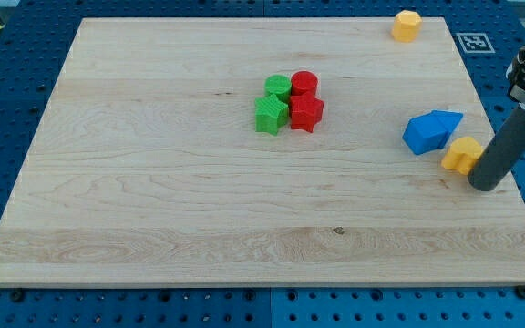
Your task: Move your arm to the top of the blue blocks
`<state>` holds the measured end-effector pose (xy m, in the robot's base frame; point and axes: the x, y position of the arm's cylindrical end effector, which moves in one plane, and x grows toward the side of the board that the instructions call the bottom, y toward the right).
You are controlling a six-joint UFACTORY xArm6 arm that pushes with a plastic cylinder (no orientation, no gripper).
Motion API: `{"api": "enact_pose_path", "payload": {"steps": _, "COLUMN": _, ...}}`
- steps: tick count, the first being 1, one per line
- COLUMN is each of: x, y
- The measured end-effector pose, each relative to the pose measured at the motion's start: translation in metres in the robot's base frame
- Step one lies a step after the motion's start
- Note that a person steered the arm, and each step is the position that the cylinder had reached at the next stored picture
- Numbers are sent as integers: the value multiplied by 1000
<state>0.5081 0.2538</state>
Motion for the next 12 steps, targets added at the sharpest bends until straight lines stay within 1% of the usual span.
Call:
{"api": "enact_pose_path", "payload": {"steps": 2, "x": -3, "y": 0}}
{"api": "enact_pose_path", "payload": {"steps": 3, "x": 18, "y": 2}}
{"api": "enact_pose_path", "payload": {"steps": 4, "x": 23, "y": -12}}
{"api": "enact_pose_path", "payload": {"steps": 6, "x": 23, "y": -74}}
{"api": "enact_pose_path", "payload": {"steps": 7, "x": 13, "y": -104}}
{"api": "enact_pose_path", "payload": {"steps": 8, "x": -8, "y": -112}}
{"api": "enact_pose_path", "payload": {"steps": 12, "x": -75, "y": -112}}
